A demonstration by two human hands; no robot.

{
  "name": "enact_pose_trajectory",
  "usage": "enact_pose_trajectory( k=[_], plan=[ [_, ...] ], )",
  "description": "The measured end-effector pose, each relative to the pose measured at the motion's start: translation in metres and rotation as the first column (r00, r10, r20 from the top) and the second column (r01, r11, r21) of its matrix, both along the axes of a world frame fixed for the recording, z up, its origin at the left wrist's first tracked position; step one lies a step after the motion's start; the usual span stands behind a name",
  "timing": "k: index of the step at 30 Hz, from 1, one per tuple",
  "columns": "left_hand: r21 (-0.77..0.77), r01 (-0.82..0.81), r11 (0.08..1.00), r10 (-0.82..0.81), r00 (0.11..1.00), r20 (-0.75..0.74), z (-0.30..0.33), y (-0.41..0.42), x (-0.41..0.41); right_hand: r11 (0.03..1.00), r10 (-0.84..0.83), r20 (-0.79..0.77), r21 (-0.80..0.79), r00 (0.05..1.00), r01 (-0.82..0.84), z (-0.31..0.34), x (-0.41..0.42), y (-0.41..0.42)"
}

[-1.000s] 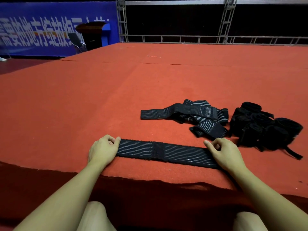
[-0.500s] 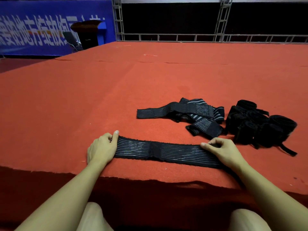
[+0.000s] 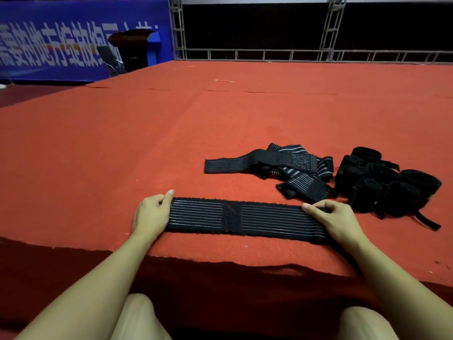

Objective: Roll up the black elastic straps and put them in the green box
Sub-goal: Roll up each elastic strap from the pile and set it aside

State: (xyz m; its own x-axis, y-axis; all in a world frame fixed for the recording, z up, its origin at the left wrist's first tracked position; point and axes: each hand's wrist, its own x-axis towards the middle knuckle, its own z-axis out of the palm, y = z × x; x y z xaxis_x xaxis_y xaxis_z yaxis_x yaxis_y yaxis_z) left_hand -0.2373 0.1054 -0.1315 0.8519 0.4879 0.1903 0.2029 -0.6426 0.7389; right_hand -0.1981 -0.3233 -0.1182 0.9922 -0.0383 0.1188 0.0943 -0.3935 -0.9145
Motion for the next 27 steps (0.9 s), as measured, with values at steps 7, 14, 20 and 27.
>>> enact_pose_trajectory(
  k=[7,14,20,27],
  plan=[
    [-0.099,0.075,0.992,-0.074,0.997,0.014,0.002,0.005,-0.001,0.985,0.139,-0.102,0.121,0.985,-0.127,0.009,-0.003,-0.009],
    [-0.354,0.220,0.909,-0.241,0.970,-0.018,0.029,0.018,-0.003,0.985,0.146,-0.151,0.116,0.978,-0.129,0.022,0.001,-0.018],
    [-0.476,0.210,0.854,-0.242,0.970,-0.006,0.063,0.028,0.004,0.941,0.264,-0.166,0.258,0.950,-0.216,0.036,-0.003,-0.011],
    [-0.259,0.238,0.936,-0.224,0.971,0.080,0.081,0.018,0.010,0.979,0.181,0.033,0.091,0.983,-0.184,0.034,-0.012,0.001]
  ],
)
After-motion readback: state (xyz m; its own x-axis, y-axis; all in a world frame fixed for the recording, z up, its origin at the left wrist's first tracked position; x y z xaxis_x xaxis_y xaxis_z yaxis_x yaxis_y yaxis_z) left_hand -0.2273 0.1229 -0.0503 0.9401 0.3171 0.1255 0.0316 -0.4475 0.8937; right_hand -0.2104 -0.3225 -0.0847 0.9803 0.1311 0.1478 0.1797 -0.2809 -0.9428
